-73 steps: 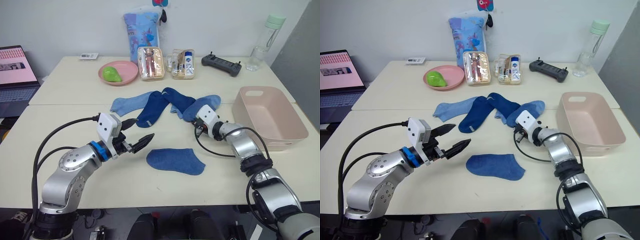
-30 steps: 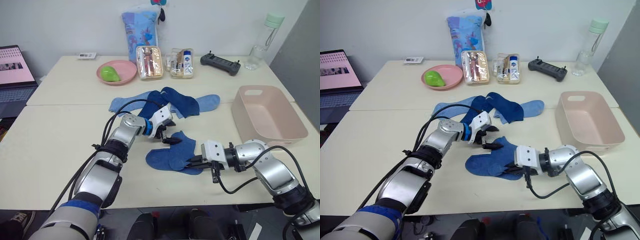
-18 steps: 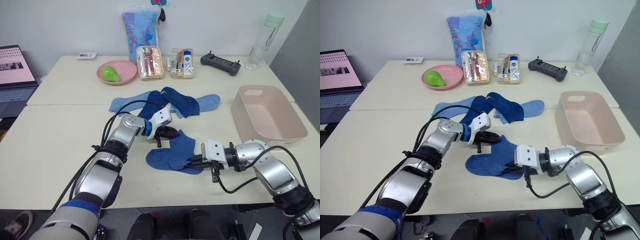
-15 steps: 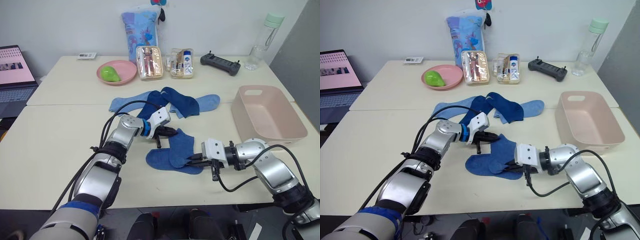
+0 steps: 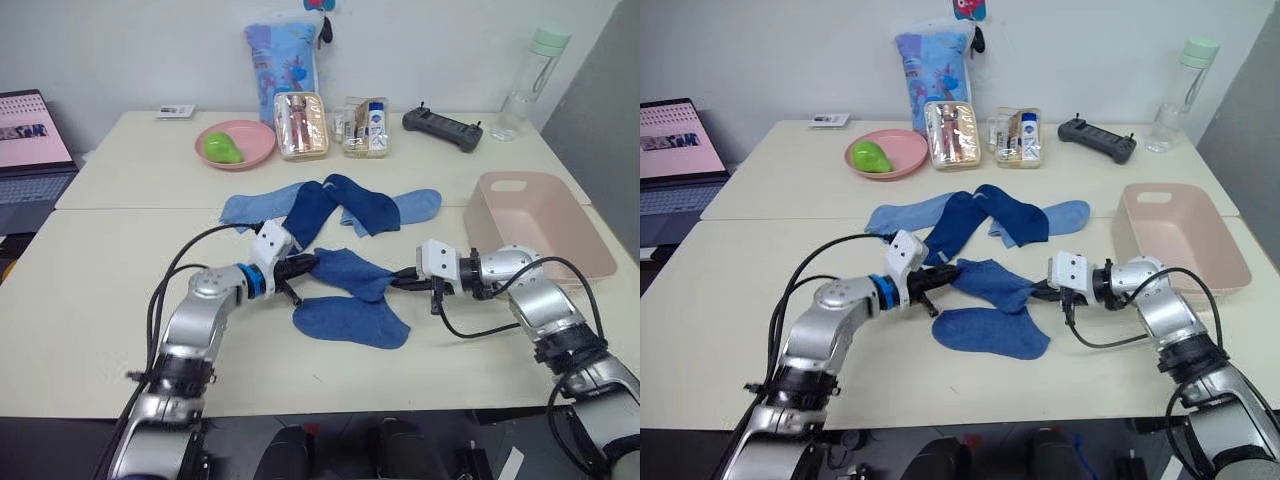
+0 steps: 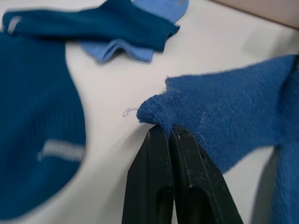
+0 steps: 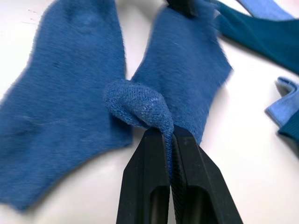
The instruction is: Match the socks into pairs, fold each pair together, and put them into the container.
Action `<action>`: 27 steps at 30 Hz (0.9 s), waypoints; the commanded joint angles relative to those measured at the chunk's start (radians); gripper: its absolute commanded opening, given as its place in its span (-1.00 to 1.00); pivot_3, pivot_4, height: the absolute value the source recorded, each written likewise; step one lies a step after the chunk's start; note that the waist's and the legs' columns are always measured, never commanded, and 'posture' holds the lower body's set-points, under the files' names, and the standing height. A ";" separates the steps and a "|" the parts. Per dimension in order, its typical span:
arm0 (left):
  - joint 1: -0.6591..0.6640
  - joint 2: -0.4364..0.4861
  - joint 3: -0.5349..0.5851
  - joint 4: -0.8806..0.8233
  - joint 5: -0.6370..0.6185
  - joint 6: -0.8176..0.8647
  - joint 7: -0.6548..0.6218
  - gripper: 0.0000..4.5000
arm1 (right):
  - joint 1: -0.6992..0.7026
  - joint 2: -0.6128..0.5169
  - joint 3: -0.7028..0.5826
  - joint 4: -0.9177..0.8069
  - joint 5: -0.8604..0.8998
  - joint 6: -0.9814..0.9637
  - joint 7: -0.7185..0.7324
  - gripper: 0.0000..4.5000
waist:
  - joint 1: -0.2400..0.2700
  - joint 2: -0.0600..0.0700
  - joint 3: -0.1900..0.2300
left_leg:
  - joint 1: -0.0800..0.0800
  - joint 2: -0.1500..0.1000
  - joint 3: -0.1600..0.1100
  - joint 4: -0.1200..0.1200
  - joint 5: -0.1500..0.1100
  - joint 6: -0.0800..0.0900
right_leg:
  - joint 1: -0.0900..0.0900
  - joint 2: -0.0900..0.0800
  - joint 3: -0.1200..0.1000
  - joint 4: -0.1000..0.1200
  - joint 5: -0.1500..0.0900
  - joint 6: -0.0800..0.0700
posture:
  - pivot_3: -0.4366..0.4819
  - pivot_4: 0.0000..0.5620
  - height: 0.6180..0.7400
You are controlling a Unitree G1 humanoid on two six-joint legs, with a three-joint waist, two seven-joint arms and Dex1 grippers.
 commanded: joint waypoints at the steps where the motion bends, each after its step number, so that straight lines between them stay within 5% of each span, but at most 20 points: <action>1: 0.018 -0.015 0.011 -0.073 -0.009 0.011 0.068 -1.00 | -0.039 0.001 -0.030 0.047 0.004 -0.051 0.025 -0.65 | 0.002 0.000 0.000 | 0.000 0.000 0.000 0.000 0.000 0.000 | 0.000 0.000 0.000 0.000 0.000 0.000 | -0.05 -0.47 1.00; 8: 0.019 -0.052 0.019 -0.043 -0.012 -0.024 0.147 -1.00 | 0.029 -0.037 -0.130 -0.064 0.106 0.187 0.006 0.42 | 0.010 0.000 0.000 | 0.000 0.000 0.000 0.000 0.000 0.000 | 0.000 0.000 0.000 0.000 0.000 0.000 | -0.05 -0.47 1.00; 16: 0.058 -0.035 0.053 -0.078 -0.032 -0.026 0.186 -1.00 | 0.202 0.041 -0.268 -0.396 0.248 0.785 -0.288 0.42 | 0.019 -0.001 -0.002 | 0.000 0.000 0.000 0.000 0.000 0.000 | 0.000 -0.001 0.000 0.000 0.000 0.000 | -0.05 -0.47 1.00; 25: 0.111 0.049 0.104 -0.196 -0.152 0.112 0.130 0.19 | 0.216 0.192 -0.280 -0.515 0.293 1.049 -0.510 0.43 | 0.018 0.000 -0.002 | 0.000 0.000 0.000 -0.001 0.000 0.000 | 0.000 -0.001 0.000 0.000 0.000 0.000 | -0.05 -0.47 1.00; 27: 0.101 0.089 0.112 -0.199 -0.180 0.128 0.090 0.30 | 0.207 0.211 -0.274 -0.517 0.301 1.067 -0.525 0.43 | 0.016 0.000 -0.002 | 0.000 0.000 0.000 -0.001 0.000 0.000 | 0.000 -0.001 0.000 0.000 0.000 0.000 | -0.05 -0.47 1.00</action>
